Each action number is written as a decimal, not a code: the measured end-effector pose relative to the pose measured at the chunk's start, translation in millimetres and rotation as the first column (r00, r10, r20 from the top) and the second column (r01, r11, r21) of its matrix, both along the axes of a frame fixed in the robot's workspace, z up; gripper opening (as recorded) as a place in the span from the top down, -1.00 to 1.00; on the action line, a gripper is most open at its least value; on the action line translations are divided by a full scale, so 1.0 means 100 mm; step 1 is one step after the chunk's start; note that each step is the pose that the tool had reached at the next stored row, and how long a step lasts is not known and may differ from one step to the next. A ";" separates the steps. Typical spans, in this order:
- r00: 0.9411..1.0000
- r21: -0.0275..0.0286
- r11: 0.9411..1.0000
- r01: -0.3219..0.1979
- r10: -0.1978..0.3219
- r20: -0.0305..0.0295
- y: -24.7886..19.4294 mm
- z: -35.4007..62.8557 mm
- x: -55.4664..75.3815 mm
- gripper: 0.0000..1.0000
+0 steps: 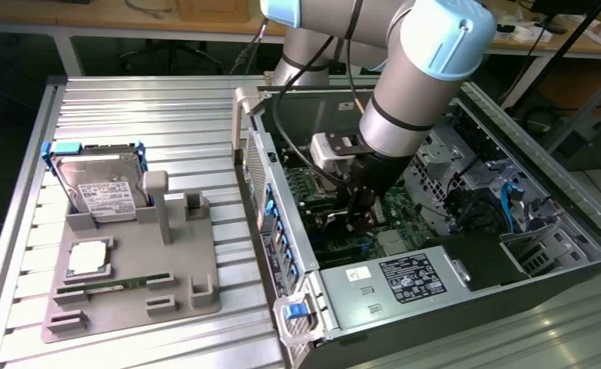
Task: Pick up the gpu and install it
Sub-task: 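Insert the gpu into the slot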
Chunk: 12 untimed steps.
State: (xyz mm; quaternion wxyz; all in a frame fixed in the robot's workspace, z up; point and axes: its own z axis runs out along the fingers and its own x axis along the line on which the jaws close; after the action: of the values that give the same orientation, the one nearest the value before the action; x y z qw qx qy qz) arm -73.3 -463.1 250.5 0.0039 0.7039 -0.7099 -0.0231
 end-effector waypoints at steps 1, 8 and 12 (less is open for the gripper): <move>1.000 0.000 1.000 0.000 0.000 0.000 0.000 0.033 0.00 0.07; 1.000 0.000 1.000 0.000 0.000 0.000 0.000 0.321 0.00 0.07; 1.000 0.001 1.000 0.000 0.000 0.000 0.000 0.325 0.00 0.07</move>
State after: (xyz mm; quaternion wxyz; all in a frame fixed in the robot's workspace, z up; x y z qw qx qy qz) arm -73.2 -463.0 283.0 0.0036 0.7039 -0.7099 -0.0232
